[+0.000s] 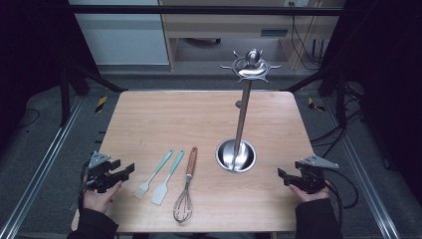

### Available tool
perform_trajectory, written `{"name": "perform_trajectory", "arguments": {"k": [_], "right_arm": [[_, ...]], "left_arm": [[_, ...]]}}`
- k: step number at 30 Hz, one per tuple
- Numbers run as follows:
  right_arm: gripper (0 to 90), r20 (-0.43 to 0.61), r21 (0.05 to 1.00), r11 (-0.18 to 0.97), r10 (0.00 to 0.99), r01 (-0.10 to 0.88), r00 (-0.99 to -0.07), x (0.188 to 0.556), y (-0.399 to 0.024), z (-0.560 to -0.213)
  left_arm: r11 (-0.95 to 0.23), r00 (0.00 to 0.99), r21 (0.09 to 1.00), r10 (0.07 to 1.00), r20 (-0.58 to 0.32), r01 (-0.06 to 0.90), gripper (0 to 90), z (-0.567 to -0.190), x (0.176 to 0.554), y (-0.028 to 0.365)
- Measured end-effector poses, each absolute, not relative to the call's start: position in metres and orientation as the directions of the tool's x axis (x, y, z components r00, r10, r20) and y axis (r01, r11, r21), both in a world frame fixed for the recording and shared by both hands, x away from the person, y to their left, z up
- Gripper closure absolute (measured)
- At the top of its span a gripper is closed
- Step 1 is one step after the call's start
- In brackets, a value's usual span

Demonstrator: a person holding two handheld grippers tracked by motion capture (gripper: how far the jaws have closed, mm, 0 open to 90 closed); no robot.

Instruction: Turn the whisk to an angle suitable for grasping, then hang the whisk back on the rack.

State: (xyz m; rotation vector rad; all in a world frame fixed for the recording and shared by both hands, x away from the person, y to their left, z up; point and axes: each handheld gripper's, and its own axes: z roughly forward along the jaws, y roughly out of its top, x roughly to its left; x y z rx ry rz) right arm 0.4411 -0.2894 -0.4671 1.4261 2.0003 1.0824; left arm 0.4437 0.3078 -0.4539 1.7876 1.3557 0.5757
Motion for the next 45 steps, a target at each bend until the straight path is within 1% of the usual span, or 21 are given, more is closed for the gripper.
{"name": "perform_trajectory", "arguments": {"k": [4,9,18,22,31,36,45], "right_arm": [[27.2,0.069,0.807,0.169,0.925,0.566,-0.373,0.441,-0.285,-0.465],[28.4,0.073,0.821,0.160,0.923,0.548,-0.378,0.438,-0.279,-0.460],[29.6,0.055,0.811,0.208,0.903,0.547,-0.425,0.434,-0.262,-0.459],[30.5,0.056,0.807,0.214,0.900,0.551,-0.433,0.432,-0.259,-0.458],[32.4,0.057,0.806,0.209,0.904,0.554,-0.424,0.430,-0.256,-0.457],[32.7,0.048,0.808,0.219,0.900,0.547,-0.432,0.430,-0.255,-0.457],[33.1,0.034,0.814,0.226,0.901,0.535,-0.432,0.430,-0.254,-0.457]], "left_arm": [[-0.129,0.352,0.816,0.931,-0.096,0.563,43.0,-0.449,0.440,0.296],[-0.163,0.391,0.810,0.916,-0.088,0.564,44.2,-0.446,0.437,0.284],[-0.204,0.452,0.802,0.887,-0.091,0.561,42.4,-0.443,0.432,0.259],[-0.224,0.478,0.798,0.874,-0.090,0.560,42.3,-0.443,0.432,0.247],[-0.254,0.520,0.793,0.850,-0.091,0.554,41.8,-0.443,0.431,0.229],[-0.283,0.553,0.791,0.829,-0.082,0.542,41.6,-0.439,0.432,0.211],[-0.297,0.585,0.791,0.806,-0.093,0.535,41.6,-0.432,0.434,0.194]]}}
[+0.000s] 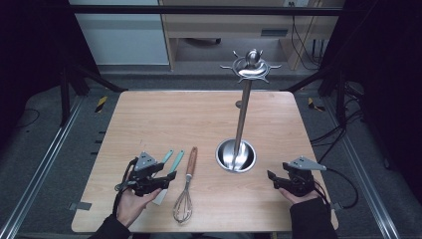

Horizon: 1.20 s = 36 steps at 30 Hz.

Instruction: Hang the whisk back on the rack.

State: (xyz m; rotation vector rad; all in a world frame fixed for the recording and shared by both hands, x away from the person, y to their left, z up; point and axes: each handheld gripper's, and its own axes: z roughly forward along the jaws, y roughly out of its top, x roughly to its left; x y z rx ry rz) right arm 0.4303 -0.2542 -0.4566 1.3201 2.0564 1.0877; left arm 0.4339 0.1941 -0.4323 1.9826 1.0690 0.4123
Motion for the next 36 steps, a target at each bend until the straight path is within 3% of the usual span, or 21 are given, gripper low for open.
{"name": "perform_trajectory", "arguments": {"k": [15,36], "right_arm": [[35.6,0.023,0.814,0.235,0.901,0.531,-0.434,0.429,-0.253,-0.455],[36.9,0.017,0.803,0.256,0.892,0.538,-0.451,0.430,-0.251,-0.456]], "left_arm": [[-0.362,0.608,0.758,0.792,-0.058,0.543,47.6,-0.427,0.447,0.160],[-0.437,0.573,0.615,0.819,-0.029,0.656,53.2,-0.449,0.479,0.122]]}}
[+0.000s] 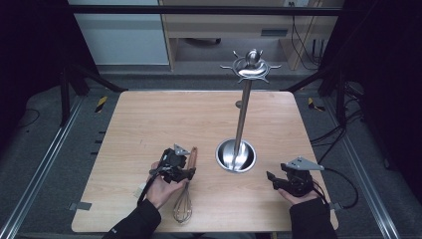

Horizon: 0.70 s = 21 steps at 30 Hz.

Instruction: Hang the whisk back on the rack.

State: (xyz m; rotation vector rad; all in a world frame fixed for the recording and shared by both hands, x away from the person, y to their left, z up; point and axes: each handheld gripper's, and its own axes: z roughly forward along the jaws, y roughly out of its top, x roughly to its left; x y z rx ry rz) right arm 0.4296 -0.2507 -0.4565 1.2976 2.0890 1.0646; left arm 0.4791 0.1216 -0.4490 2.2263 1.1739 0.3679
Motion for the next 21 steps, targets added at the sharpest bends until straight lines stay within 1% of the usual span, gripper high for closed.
{"name": "perform_trajectory", "arguments": {"k": [2,7,10,16,21], "right_arm": [[36.9,0.022,0.802,0.254,0.893,0.541,-0.450,0.430,-0.251,-0.457],[37.0,0.023,0.800,0.254,0.892,0.543,-0.451,0.430,-0.251,-0.457],[37.1,0.021,0.800,0.258,0.891,0.542,-0.454,0.430,-0.251,-0.457],[37.5,0.024,0.798,0.258,0.890,0.545,-0.455,0.430,-0.251,-0.457],[37.9,0.027,0.797,0.256,0.890,0.548,-0.455,0.430,-0.251,-0.458]], "left_arm": [[-0.451,0.570,0.587,0.821,-0.024,0.673,53.3,-0.454,0.483,0.119],[-0.452,0.558,0.564,0.829,-0.020,0.691,53.7,-0.460,0.486,0.117],[-0.459,0.553,0.536,0.833,-0.018,0.709,55.1,-0.466,0.489,0.115],[-0.452,0.540,0.512,0.841,-0.029,0.731,58.3,-0.474,0.491,0.113],[-0.431,0.523,0.490,0.850,-0.060,0.758,59.9,-0.476,0.494,0.114]]}}
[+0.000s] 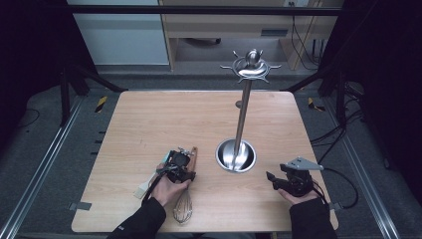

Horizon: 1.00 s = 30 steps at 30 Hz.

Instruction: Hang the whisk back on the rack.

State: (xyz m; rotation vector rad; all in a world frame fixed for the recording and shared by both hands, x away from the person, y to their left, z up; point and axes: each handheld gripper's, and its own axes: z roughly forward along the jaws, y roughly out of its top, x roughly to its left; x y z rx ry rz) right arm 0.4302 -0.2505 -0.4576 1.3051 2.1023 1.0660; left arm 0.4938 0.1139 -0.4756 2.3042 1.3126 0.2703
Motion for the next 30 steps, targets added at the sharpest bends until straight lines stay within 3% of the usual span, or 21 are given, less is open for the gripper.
{"name": "perform_trajectory", "arguments": {"k": [6,13,17,23,30], "right_arm": [[38.0,0.027,0.798,0.258,0.888,0.545,-0.459,0.430,-0.251,-0.457],[38.0,0.027,0.796,0.257,0.889,0.547,-0.458,0.430,-0.250,-0.458],[37.9,0.026,0.798,0.259,0.887,0.544,-0.461,0.430,-0.251,-0.458],[37.9,0.028,0.795,0.260,0.887,0.548,-0.462,0.430,-0.251,-0.458],[38.2,0.030,0.794,0.261,0.885,0.549,-0.464,0.430,-0.251,-0.458]], "left_arm": [[-0.419,0.505,0.485,0.862,-0.053,0.767,66.3,-0.475,0.495,0.117],[-0.442,0.524,0.479,0.851,-0.045,0.758,67.8,-0.474,0.494,0.120],[-0.457,0.545,0.496,0.837,-0.041,0.739,57.2,-0.469,0.492,0.121],[-0.514,0.586,0.473,0.811,-0.004,0.715,49.3,-0.451,0.489,0.119],[-0.544,0.590,0.441,0.807,0.040,0.714,49.4,-0.451,0.497,0.111]]}}
